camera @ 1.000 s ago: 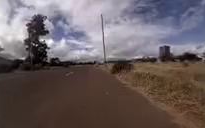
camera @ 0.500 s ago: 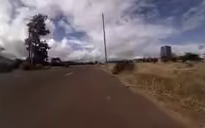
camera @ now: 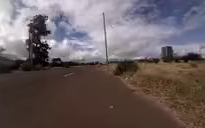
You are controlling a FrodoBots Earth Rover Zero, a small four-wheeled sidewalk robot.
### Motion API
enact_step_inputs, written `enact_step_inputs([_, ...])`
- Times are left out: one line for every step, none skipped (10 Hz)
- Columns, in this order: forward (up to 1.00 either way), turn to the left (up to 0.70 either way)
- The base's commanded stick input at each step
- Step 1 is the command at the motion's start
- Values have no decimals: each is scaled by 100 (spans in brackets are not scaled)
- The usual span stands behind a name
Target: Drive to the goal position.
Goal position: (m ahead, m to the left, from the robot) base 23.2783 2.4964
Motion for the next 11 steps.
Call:
enact_step_inputs([70,0])
enact_step_inputs([70,0])
enact_step_inputs([70,0])
enact_step_inputs([70,0])
enact_step_inputs([70,0])
enact_step_inputs([70,0])
enact_step_inputs([70,0])
enact_step_inputs([70,0])
enact_step_inputs([70,0])
enact_step_inputs([70,0])
enact_step_inputs([70,0])
